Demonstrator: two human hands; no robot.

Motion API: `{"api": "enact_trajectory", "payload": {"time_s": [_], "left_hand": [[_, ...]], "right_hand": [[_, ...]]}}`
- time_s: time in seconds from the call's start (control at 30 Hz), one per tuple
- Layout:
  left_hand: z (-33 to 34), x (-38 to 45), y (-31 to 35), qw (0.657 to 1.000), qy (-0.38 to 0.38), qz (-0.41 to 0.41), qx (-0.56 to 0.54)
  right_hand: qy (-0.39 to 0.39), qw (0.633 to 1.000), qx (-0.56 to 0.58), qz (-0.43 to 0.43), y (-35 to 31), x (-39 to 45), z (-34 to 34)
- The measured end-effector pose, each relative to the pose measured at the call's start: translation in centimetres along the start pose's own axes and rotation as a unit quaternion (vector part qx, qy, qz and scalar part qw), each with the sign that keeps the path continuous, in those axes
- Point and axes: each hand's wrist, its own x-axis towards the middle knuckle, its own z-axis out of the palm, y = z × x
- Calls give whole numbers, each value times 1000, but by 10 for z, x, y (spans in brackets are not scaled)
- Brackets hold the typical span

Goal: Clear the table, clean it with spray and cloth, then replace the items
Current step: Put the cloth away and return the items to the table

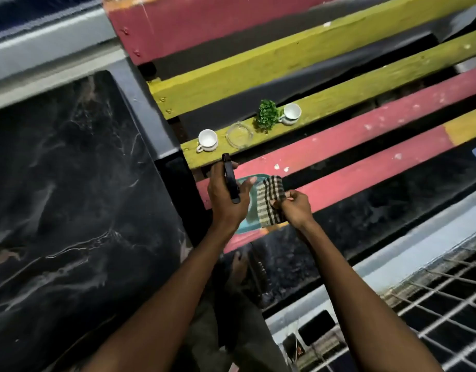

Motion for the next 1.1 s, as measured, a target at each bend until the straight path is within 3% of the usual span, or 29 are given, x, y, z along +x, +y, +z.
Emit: {"api": "enact_trajectory", "payload": {"time_s": [0.27,0.5,0.7,0.93,1.1], "left_hand": [[68,-5,-91,998,-18,-44,49],[79,-7,-132,996,-37,-66,54],[83,-20,-153,994,-37,-95,41],[79,-23,-156,995,-2,-93,45],[70,-32,-158,990,-15,-109,88]], "right_hand": [[-4,996,-93,4,12,68,32],[-14,984,-177,18,24,96,50],[6,988,-152,30,35,106,69],[-21,998,-41,39,51,117,73],[-1,977,-212,5,45,110,80]]}}
